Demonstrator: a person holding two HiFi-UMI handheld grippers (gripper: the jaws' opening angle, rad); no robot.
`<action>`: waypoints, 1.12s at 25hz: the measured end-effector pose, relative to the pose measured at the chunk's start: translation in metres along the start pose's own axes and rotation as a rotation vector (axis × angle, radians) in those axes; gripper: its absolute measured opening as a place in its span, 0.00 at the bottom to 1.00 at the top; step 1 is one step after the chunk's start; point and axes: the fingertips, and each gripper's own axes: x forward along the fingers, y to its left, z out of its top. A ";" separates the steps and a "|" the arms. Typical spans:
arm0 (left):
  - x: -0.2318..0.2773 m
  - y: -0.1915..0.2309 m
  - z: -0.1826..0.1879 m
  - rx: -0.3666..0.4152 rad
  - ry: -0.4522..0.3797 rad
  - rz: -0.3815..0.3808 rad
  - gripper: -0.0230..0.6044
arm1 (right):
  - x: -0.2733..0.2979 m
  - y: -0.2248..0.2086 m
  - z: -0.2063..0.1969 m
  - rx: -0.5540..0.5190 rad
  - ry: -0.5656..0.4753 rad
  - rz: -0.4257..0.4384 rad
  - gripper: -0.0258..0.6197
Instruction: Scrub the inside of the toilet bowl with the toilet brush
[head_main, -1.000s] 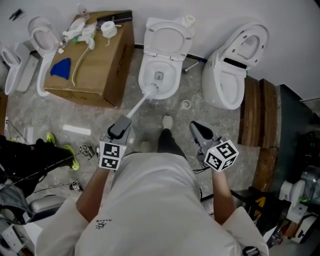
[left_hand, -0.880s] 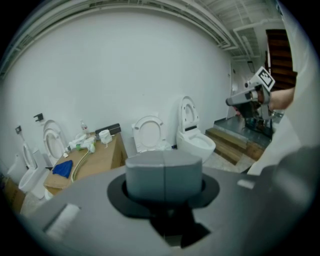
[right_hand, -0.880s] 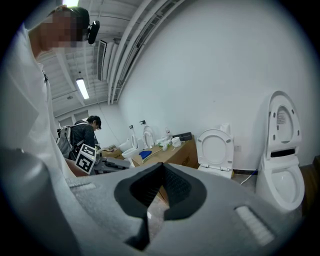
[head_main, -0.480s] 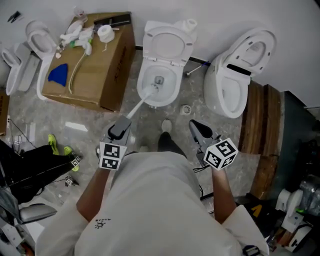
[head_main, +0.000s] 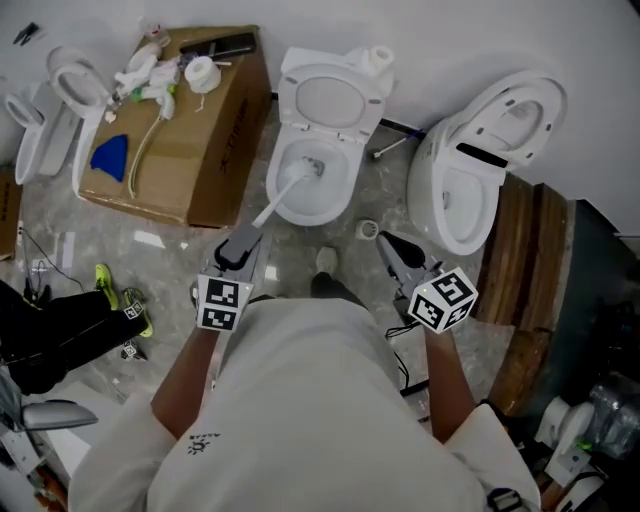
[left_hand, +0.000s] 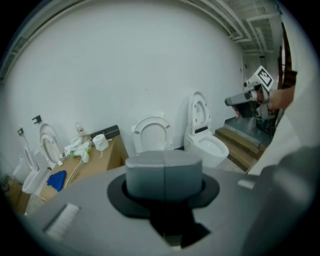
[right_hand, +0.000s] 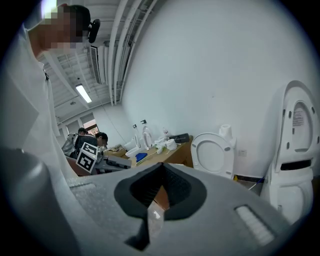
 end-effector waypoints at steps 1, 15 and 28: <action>0.005 -0.001 0.005 -0.004 0.001 0.005 0.27 | 0.000 -0.008 0.002 0.001 0.004 0.006 0.04; 0.075 -0.026 0.037 -0.051 0.076 0.037 0.27 | 0.014 -0.095 0.013 0.041 0.086 0.143 0.04; 0.106 -0.011 0.032 -0.042 0.130 -0.021 0.27 | 0.050 -0.105 0.008 0.044 0.123 0.152 0.04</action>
